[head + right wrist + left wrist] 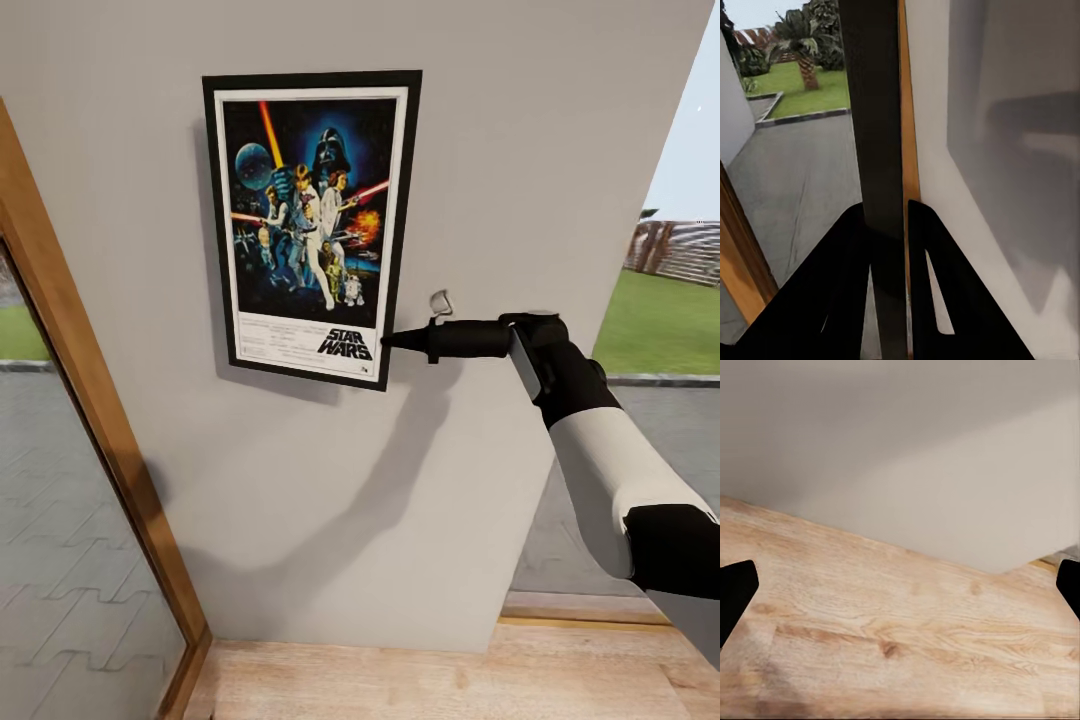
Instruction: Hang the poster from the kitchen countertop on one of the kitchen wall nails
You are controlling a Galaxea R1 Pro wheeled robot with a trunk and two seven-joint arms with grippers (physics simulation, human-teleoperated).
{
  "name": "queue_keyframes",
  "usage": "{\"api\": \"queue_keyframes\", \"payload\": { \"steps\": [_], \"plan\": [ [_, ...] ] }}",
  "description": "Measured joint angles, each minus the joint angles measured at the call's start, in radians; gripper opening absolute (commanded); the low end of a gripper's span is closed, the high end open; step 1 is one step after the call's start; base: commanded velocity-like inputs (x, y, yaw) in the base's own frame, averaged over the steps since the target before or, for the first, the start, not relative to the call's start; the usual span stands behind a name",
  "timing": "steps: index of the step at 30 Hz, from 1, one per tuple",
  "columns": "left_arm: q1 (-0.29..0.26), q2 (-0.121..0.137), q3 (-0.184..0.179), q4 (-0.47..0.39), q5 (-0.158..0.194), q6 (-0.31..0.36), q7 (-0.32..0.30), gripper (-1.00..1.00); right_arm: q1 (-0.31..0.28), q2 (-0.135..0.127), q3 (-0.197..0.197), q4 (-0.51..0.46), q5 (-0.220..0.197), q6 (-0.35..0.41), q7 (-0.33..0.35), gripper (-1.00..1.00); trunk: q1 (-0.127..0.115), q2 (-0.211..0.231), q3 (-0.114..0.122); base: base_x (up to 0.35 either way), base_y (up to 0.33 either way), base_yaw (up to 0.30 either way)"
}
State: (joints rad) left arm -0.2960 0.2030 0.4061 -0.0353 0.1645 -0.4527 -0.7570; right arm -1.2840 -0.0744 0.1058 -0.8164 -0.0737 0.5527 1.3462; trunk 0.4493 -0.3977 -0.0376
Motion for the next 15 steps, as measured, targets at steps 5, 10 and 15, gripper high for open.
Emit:
{"api": "queue_keyframes", "payload": {
  "steps": [5, 10, 15],
  "plan": [
    [0.025, 0.0, 0.0, 0.0, 0.0, 0.0, 0.0, 1.0, 0.0, 0.0, 0.0, 0.0, 0.0, 0.0, 0.0, -1.0, 0.0, 0.0, 0.0, 0.0, 0.0, 0.0],
    [0.025, 0.0, 0.001, 0.0, 0.0, 0.0, 0.0, 1.0, 0.0, 0.0, 0.0, 0.0, 0.0, 0.0, 0.0, -1.0, 0.0, 0.0, 0.0, 0.0, 0.0, 0.0],
    [0.025, 0.0, 0.001, 0.0, 0.0, 0.0, 0.0, 1.0, 0.0, 0.0, 0.0, 0.0, 0.0, 0.0, 0.0, -1.0, 0.0, 0.0, 0.0, 0.0, 0.0, 0.0]
  ]
}}
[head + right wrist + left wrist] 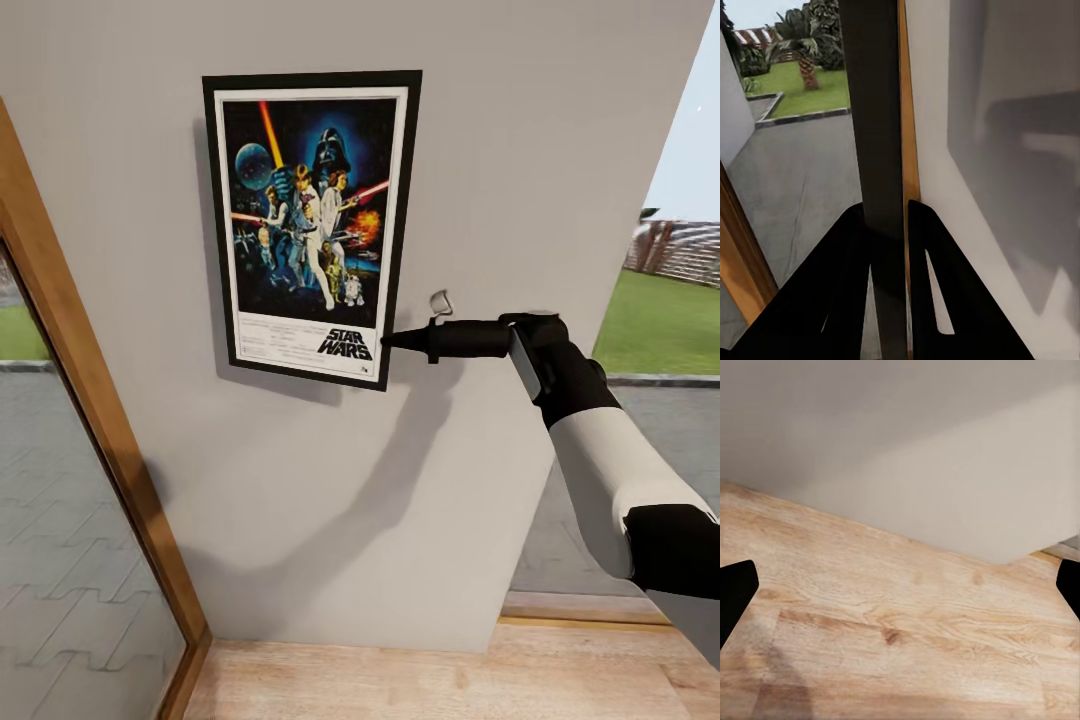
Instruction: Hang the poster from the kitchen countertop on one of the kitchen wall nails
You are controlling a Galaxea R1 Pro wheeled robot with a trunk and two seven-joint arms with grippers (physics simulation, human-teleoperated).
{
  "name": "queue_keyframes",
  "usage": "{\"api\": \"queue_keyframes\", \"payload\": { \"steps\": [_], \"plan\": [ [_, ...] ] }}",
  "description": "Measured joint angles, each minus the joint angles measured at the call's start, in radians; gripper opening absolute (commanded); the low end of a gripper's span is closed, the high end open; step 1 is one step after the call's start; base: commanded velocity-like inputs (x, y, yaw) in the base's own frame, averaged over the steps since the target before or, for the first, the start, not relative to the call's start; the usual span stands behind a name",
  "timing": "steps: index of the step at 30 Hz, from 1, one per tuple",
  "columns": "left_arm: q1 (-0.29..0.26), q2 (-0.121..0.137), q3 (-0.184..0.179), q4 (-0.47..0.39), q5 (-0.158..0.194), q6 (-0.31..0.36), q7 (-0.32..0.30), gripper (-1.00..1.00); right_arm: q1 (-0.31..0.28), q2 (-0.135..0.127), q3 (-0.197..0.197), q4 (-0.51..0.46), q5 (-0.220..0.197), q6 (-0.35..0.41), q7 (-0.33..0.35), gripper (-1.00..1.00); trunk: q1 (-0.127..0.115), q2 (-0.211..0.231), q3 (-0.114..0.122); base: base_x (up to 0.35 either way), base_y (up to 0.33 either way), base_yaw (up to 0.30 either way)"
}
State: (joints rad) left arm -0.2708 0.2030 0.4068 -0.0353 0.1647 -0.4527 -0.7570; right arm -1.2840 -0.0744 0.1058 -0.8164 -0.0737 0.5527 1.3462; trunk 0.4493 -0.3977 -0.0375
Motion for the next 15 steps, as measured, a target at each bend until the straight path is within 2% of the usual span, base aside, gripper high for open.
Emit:
{"api": "queue_keyframes", "payload": {
  "steps": [4, 11, 12, 13, 15],
  "plan": [
    [0.0, 0.0, 0.0, 0.0, 0.0, 0.0, 0.0, 1.0, 0.0, 0.0, 0.0, 0.0, 0.0, 0.0, 0.0, -1.0, 0.0, 0.0, 0.0, 0.0, 0.0, 0.0],
    [0.04, 0.003, -0.001, 0.0, 0.0, 0.001, 0.0, 1.0, -0.002, -0.002, 0.001, 0.017, -0.015, 0.018, -0.001, -1.0, 0.0, 0.0, 0.0, 0.0, 0.0, 0.0],
    [0.096, 0.004, 0.005, 0.0, 0.001, 0.002, 0.0, 1.0, -0.002, -0.002, 0.002, 0.017, -0.015, 0.019, -0.001, -1.0, 0.0, 0.0, 0.0, 0.0, 0.0, 0.0],
    [0.13, 0.003, -0.006, 0.0, -0.002, 0.001, 0.0, 1.0, -0.002, -0.002, 0.002, 0.018, -0.015, 0.02, -0.001, -1.0, 0.0, 0.0, 0.0, 0.0, 0.0, 0.0],
    [0.127, 0.004, 0.0, 0.0, 0.0, 0.001, 0.0, 1.0, -0.002, -0.002, 0.001, 0.018, -0.015, 0.02, -0.001, -1.0, 0.0, 0.0, 0.0, 0.0, 0.0, 0.0]
  ]
}}
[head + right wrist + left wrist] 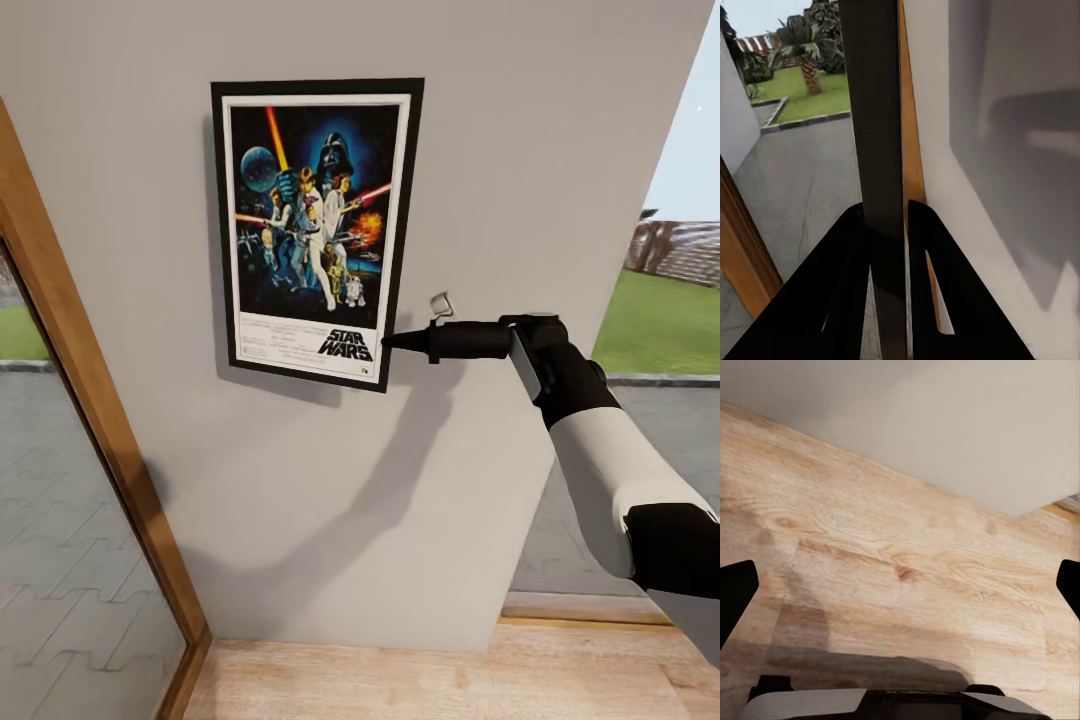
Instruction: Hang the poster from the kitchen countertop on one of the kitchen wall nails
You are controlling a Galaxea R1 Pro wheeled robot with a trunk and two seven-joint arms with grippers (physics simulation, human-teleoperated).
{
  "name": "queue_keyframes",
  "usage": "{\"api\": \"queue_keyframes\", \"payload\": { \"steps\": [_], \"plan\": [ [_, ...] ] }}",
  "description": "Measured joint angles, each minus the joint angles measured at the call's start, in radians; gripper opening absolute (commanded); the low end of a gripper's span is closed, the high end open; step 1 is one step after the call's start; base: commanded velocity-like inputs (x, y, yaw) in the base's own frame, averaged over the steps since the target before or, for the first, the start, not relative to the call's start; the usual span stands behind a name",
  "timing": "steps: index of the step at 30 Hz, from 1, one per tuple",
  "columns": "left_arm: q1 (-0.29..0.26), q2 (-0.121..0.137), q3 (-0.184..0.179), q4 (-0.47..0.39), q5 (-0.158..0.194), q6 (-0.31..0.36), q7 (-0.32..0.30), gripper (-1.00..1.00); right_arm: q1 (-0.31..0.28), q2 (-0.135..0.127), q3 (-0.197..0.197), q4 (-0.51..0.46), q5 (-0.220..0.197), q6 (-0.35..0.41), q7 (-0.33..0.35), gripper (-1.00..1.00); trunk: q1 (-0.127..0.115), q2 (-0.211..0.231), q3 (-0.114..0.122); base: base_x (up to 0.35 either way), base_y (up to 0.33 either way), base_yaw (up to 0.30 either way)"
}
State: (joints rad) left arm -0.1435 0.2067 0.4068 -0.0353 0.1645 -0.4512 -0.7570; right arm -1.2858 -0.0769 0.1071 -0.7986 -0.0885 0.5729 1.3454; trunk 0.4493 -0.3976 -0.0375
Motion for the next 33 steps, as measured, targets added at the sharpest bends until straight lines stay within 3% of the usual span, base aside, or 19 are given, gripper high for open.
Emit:
{"api": "queue_keyframes", "payload": {
  "steps": [33],
  "plan": [
    [0.002, 0.0, 0.0, 0.0, 0.0, 0.0, 0.0, 1.0, 0.0, 0.0, 0.0, 0.0, -0.001, 0.003, -0.001, -1.0, 0.0, 0.0, 0.0, 0.0, 0.0, 0.0]
  ]
}}
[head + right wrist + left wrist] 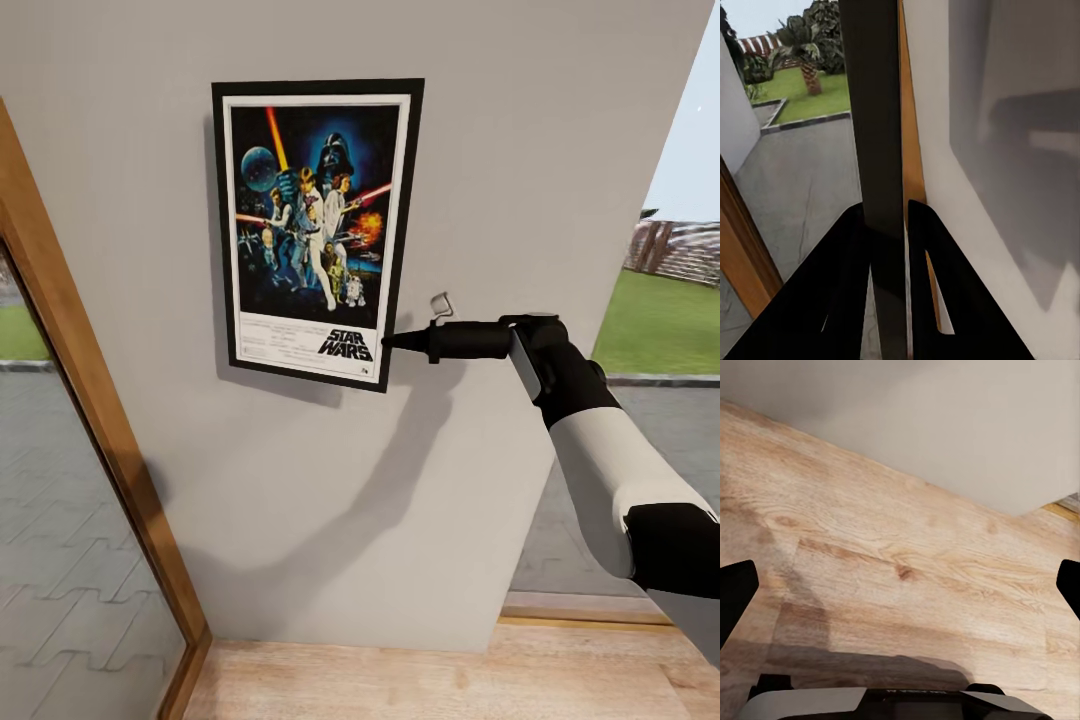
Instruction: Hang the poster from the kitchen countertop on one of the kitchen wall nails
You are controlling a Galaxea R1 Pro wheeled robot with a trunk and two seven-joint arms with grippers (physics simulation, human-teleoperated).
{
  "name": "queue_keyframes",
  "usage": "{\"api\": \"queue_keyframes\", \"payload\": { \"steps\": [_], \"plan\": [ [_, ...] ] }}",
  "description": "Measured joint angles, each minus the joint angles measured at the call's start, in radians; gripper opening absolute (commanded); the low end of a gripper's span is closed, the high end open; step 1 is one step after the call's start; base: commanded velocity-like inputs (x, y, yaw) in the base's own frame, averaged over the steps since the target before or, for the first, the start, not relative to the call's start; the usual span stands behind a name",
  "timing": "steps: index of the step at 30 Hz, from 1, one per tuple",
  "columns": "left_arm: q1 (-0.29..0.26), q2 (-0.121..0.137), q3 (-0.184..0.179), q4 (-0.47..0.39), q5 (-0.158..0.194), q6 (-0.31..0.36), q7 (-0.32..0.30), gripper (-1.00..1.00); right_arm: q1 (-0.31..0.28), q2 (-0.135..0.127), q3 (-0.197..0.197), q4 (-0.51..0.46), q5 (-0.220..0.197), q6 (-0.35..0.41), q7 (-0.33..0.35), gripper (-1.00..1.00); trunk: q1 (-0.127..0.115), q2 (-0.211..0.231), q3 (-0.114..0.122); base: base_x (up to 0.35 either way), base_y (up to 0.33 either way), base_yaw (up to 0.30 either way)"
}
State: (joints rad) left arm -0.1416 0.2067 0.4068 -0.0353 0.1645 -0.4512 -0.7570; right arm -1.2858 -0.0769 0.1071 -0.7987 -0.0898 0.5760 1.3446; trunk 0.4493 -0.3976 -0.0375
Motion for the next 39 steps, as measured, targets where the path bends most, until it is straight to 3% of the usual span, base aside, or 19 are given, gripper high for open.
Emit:
{"api": "queue_keyframes", "payload": {
  "steps": [39],
  "plan": [
    [0.0, 0.0, 0.0, 0.0, 0.0, 0.0, 0.0, 1.0, 0.0, 0.0, 0.001, -0.013, 0.002, 0.0, 0.0, -1.0, 0.0, 0.0, 0.0, 0.038, 0.0, 0.0]
  ]
}}
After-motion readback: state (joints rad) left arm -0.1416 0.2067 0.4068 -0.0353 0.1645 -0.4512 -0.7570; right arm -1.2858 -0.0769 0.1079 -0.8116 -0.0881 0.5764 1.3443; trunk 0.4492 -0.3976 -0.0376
